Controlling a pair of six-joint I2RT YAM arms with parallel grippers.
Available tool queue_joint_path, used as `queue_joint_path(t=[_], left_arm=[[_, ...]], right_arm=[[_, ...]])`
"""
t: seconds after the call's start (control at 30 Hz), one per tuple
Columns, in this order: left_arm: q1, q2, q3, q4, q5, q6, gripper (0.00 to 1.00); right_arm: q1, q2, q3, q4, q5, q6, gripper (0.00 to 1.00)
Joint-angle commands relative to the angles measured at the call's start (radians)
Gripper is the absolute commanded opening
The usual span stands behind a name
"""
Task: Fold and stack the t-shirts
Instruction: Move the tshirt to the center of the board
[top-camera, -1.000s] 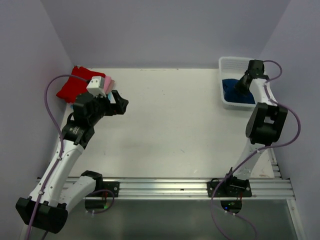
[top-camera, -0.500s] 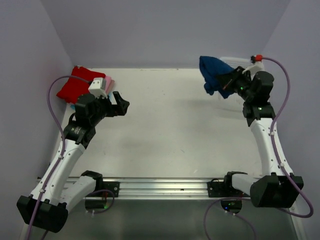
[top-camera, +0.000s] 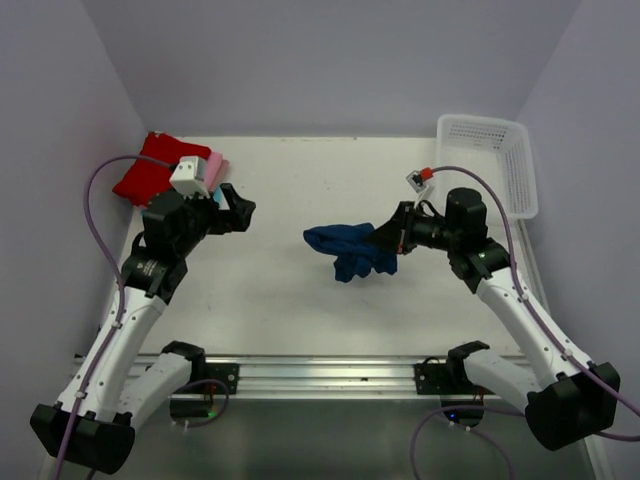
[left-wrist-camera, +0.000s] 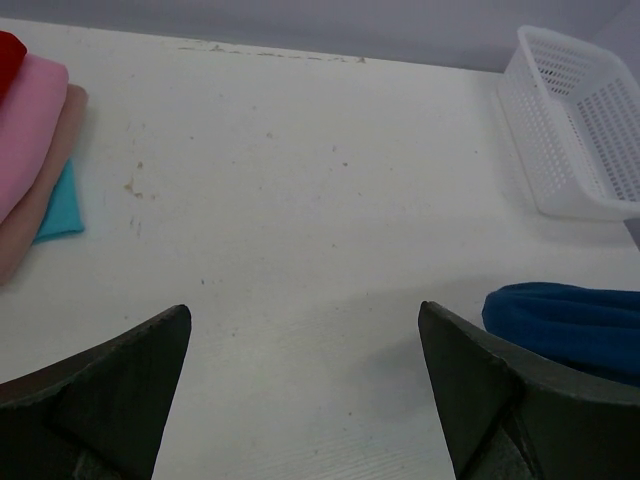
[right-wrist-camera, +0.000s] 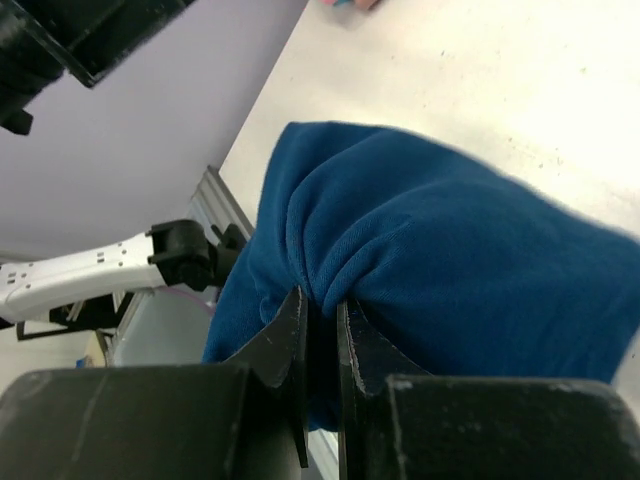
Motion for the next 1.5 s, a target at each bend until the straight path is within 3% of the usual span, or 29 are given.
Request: queue_joint_path(t=[0.0,0.17,0.47,0.5,0.53,0.57,0.63,0.7,0.77,0.87,0.97,1.0,1.03,1.07,1.23,1.47], left_arm=[[0.004,-0.021,-0.005,0.017,-0.009,-0.023,1.0],[0.004,-0.035,-0.01,0.017,0.0,-0.033,1.0],[0.004,-0.016,-0.019,0.043,0.028,-0.049,0.99],[0.004,-0.015,-0.021,0.046,0.029,-0.05,0.99],[0.004,-0.012,-0.021,0.046,0.031,-0.05,0.99],[0.004,-0.01,-0.021,0.048,0.029,-0.05,0.99],[0.004,-0.01,-0.021,0.046,0.031,-0.05,0.99],[0.004,-0.016,-0.022,0.043,0.031,-0.049,0.99],[0.003,-0.021,-0.025,0.043,0.028,-0.047,0.99],[0.004,-0.025,-0.025,0.039,0.031,-0.047,0.99],[0.004,-0.035,-0.022,0.024,0.021,-0.043,0.99],[0.004,-0.038,-0.019,0.016,0.011,-0.039,0.99],[0.004,-0.047,-0.016,0.005,0.003,-0.035,0.99],[0.004,-0.053,-0.013,-0.001,-0.002,-0.03,0.99],[0.004,-0.088,-0.01,-0.024,-0.032,-0.021,0.99],[0.004,-0.091,-0.016,-0.027,-0.018,-0.03,0.99]], right_arm=[[0.008,-0.008,-0.034,-0.003,-0.066,-0.015,0.0],[0.052,0.007,-0.08,-0.056,-0.068,-0.054,0.0],[0.18,0.093,-0.079,0.02,-0.045,-0.067,0.0],[0.197,0.12,-0.065,0.009,-0.048,-0.084,0.05],[0.232,0.166,-0.03,-0.034,-0.016,-0.104,0.22],[0.256,0.205,-0.001,-0.078,0.066,-0.141,0.5],[0.26,0.216,0.023,-0.12,0.12,-0.165,0.68],[0.26,0.236,0.052,-0.172,0.431,-0.178,0.87],[0.253,0.274,0.133,-0.291,0.82,-0.143,0.93],[0.241,0.384,0.257,-0.406,1.158,-0.094,0.98],[0.172,0.478,0.317,-0.445,1.241,0.013,0.9],[0.145,0.513,0.32,-0.438,1.215,0.028,0.8],[0.09,0.533,0.322,-0.424,1.193,0.038,0.17],[0.068,0.55,0.328,-0.431,1.193,0.081,0.0],[-0.071,0.676,0.339,-0.415,1.095,0.129,0.0],[-0.207,0.841,0.438,-0.384,1.07,0.16,0.0]])
